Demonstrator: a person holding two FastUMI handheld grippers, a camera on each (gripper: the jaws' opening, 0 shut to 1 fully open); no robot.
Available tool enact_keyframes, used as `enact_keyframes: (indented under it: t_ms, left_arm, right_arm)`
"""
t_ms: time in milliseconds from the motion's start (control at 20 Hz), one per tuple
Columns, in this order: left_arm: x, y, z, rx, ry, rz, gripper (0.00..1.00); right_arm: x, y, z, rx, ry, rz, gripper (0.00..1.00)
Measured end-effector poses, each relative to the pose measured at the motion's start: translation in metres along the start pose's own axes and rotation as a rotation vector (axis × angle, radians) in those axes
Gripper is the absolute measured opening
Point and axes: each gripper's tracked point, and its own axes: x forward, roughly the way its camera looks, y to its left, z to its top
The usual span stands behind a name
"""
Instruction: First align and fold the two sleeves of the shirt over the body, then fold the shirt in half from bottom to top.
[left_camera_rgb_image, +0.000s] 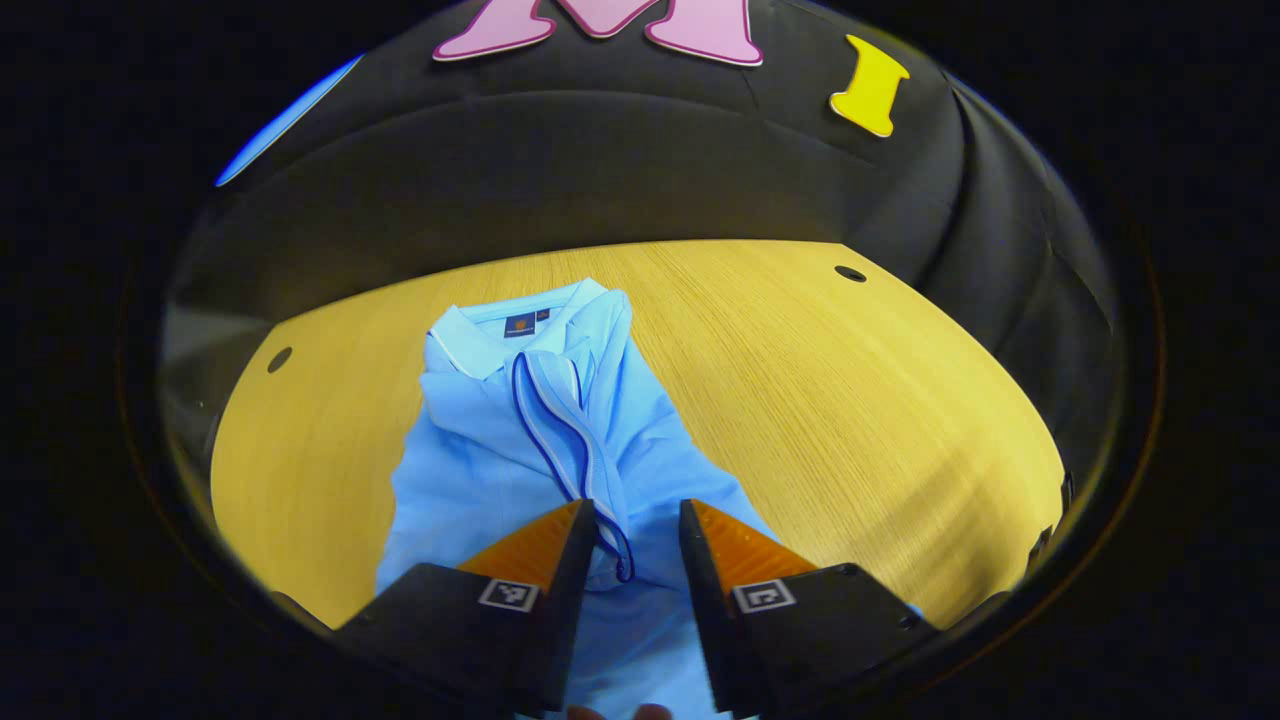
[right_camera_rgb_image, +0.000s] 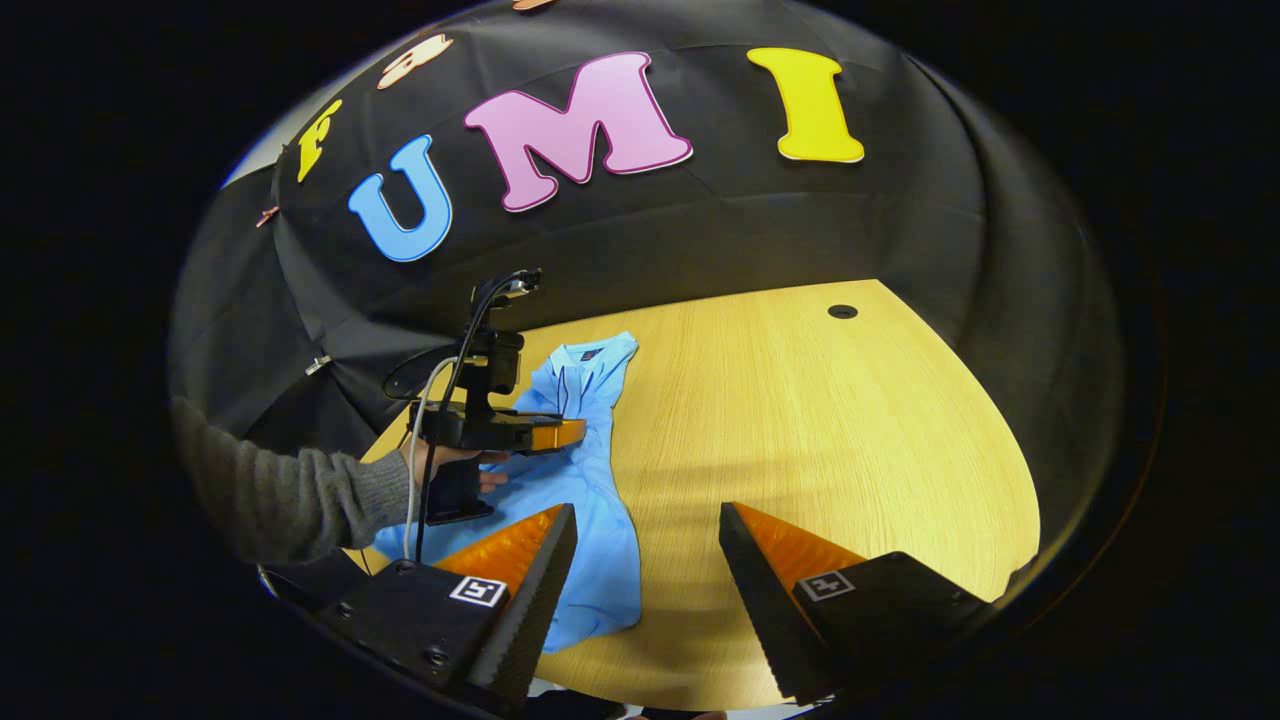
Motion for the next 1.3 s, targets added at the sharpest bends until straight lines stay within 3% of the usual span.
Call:
enact_keyframes:
  t_ms: [100, 200, 500, 600, 850, 1100, 1300]
  left_arm:
    - [-0.007, 0.008, -0.001, 0.042, -0.019, 0.043, 0.79]
    - [-0.025, 0.014, 0.000, 0.063, -0.056, 0.071, 0.90]
    - [-0.124, 0.059, -0.027, 0.006, -0.129, 0.098, 0.89]
    - [-0.161, 0.084, -0.055, -0.004, -0.119, 0.117, 0.90]
    - [-0.241, 0.139, -0.146, -0.063, -0.024, 0.176, 0.89]
    - [-0.282, 0.166, -0.221, -0.155, 0.070, 0.213, 0.89]
    - [-0.276, 0.162, -0.242, -0.157, 0.109, 0.190, 0.88]
  right_arm:
    - [-0.002, 0.004, -0.004, -0.004, 0.003, 0.000, 0.90]
    - [-0.004, 0.010, -0.011, -0.013, 0.014, 0.000, 0.89]
    - [-0.011, 0.036, -0.061, -0.024, 0.105, 0.001, 0.92]
    - [-0.014, 0.043, -0.085, -0.033, 0.152, -0.006, 0.97]
    - [-0.011, 0.051, -0.144, -0.056, 0.273, -0.065, 0.97]
    - [0.003, 0.055, -0.165, -0.068, 0.309, -0.119, 0.98]
    - [0.017, 0.054, -0.170, -0.109, 0.317, -0.144, 0.98]
